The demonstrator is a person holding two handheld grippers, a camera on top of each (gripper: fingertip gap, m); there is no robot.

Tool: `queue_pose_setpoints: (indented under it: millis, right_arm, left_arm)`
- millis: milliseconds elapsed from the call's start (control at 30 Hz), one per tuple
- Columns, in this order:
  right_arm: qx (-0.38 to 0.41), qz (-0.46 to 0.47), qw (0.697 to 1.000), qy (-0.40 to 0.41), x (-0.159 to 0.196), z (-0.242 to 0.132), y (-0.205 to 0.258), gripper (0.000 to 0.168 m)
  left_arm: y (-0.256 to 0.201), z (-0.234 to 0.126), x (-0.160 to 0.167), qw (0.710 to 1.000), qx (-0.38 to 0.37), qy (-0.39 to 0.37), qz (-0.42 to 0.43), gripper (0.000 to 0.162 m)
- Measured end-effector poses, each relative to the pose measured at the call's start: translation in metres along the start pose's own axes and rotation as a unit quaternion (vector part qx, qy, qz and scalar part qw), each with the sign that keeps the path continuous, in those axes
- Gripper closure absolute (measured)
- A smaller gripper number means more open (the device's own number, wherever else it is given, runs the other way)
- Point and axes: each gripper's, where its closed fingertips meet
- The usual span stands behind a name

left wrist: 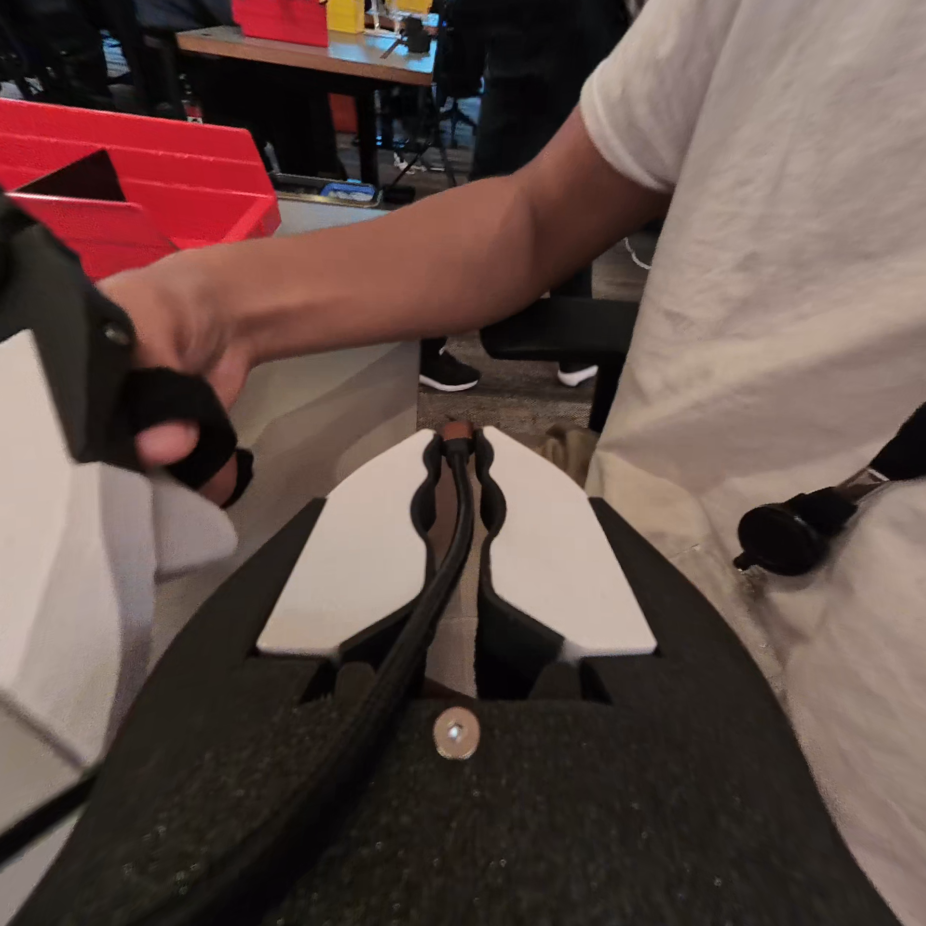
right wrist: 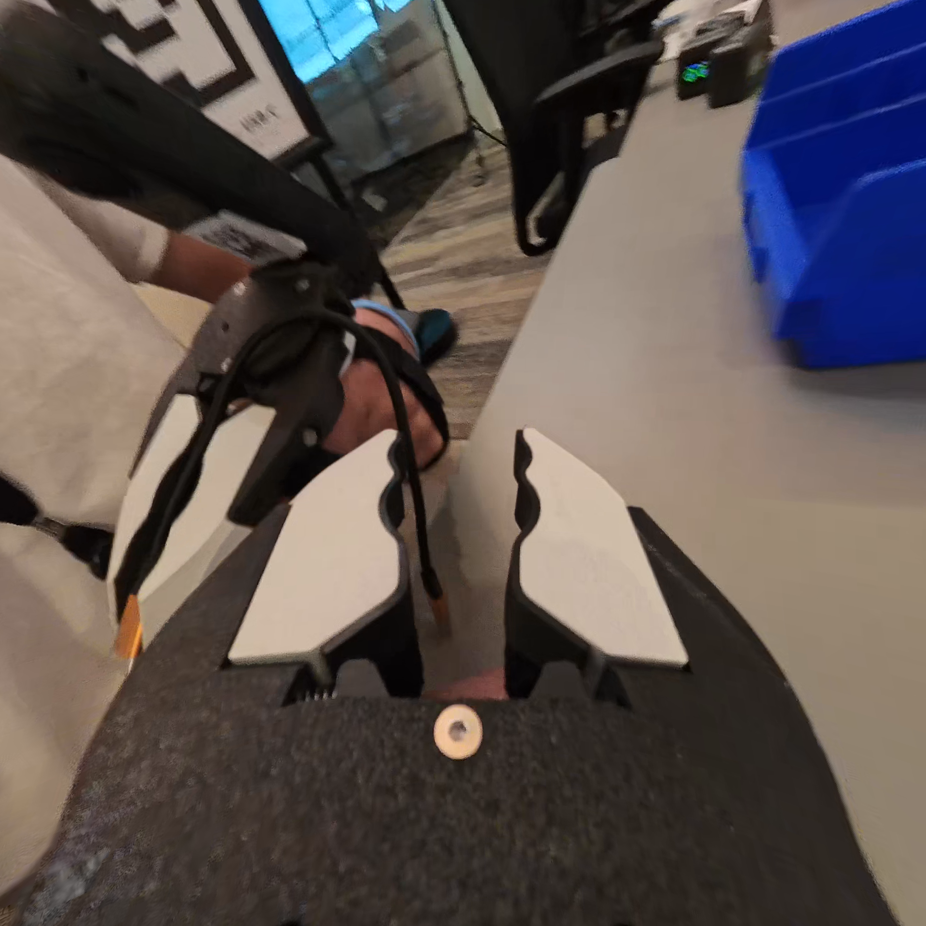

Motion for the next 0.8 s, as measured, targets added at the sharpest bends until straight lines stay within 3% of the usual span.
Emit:
queue_pose_setpoints:
  millis: [200,367,567,633,733,800]
  right_arm:
    - [-0.146,0.059,0.984,-0.080,-0.024,0.009,0.026,0.141]
    - [-0.125,0.054,0.986,-0.095,-0.029,-0.001,0.017,0.165]
    - [0.000,-0.003,0.989,-0.146,-0.065,-0.062,0.000,0.165]
    - [0.074,-0.040,0.985,-0.148,-0.082,-0.094,-0.003,0.165]
    - [0.216,-0.109,0.962,-0.124,-0.107,-0.153,-0.003,0.165]
    - [0.329,-0.138,0.928,-0.102,-0.122,-0.205,-0.002,0.165]
  left_arm:
    - [-0.002,-0.001,-0.002,1.000,0.014,-0.008,-0.015,0.150]
    - [0.005,-0.005,-0.001,1.000,0.004,-0.013,-0.025,0.150]
    - [0.051,-0.022,0.003,0.993,-0.106,-0.025,-0.052,0.149]
    - [0.074,-0.032,0.004,0.984,-0.162,-0.033,-0.071,0.138]
    - [0.104,-0.050,0.008,0.966,-0.235,-0.041,-0.101,0.126]
    - [0.119,-0.063,0.009,0.954,-0.274,-0.052,-0.113,0.124]
Point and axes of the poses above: each gripper's, where its closed fingertips meet, z out along the fingers, x out of its underside, y = z × x across the jaws, and after that the axes turned 7 degrees about -z, right-handed
